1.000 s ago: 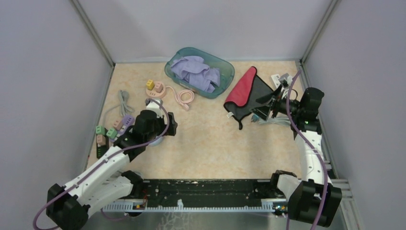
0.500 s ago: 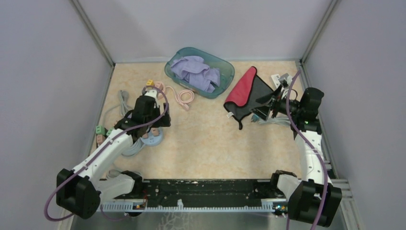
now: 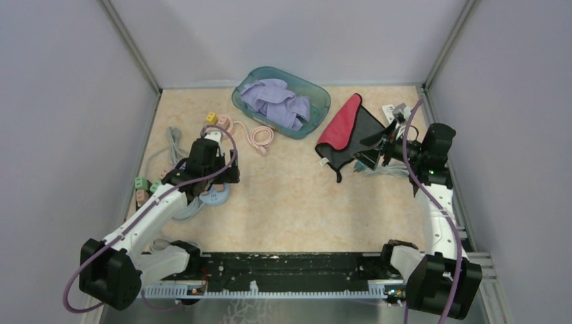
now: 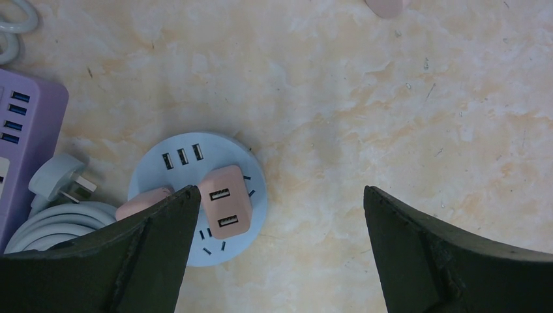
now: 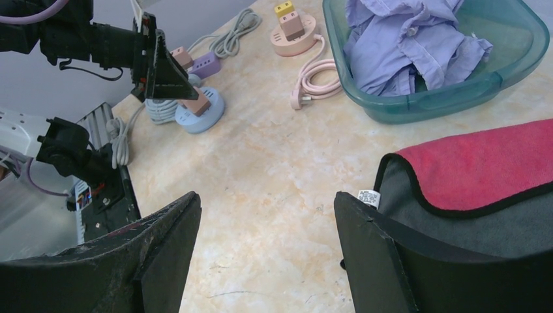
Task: Pull the plug off the socket
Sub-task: Move the socket to the center of the board, then remove the plug from the socket.
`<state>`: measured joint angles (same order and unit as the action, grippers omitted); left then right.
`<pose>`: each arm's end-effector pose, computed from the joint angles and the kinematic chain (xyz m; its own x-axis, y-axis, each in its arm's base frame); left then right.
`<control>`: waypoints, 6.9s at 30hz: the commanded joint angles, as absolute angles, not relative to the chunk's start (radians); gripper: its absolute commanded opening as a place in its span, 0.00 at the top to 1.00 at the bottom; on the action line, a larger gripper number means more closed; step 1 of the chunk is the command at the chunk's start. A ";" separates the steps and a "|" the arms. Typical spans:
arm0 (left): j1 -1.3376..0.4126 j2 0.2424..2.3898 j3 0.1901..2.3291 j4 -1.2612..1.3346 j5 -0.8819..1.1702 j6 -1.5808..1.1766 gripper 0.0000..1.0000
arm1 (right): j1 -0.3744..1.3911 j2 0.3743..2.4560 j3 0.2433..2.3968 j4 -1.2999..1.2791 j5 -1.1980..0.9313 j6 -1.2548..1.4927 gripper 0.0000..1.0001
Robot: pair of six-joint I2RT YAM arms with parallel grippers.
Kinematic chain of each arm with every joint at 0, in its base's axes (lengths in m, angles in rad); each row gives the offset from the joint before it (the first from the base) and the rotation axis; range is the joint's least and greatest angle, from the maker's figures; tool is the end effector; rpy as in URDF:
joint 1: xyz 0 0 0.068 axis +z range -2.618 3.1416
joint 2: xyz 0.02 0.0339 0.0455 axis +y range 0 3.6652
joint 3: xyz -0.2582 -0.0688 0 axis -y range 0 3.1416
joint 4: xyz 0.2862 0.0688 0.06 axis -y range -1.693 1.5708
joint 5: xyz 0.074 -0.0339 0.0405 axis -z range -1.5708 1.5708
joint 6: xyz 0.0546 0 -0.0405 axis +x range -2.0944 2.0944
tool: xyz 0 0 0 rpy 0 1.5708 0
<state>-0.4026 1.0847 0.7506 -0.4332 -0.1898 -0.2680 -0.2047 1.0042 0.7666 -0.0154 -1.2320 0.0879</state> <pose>0.2628 -0.1007 0.2160 -0.6847 0.0089 -0.7288 0.0814 0.9946 -0.0643 0.2679 -0.0030 0.2992 -0.3167 0.0955 -0.9437 -0.8018 0.5046 0.3202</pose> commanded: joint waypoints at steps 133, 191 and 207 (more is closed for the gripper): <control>-1.030 0.802 0.431 0.346 -0.548 -0.016 0.00 | -0.178 1.015 0.753 0.064 -1.248 0.061 0.25; -0.137 1.591 0.216 1.325 -0.269 0.079 0.00 | 0.419 1.173 0.710 0.076 -0.500 -0.149 0.23; -0.137 1.591 0.216 1.325 -0.270 0.080 0.00 | 0.418 1.191 0.733 0.073 -0.315 -0.109 0.17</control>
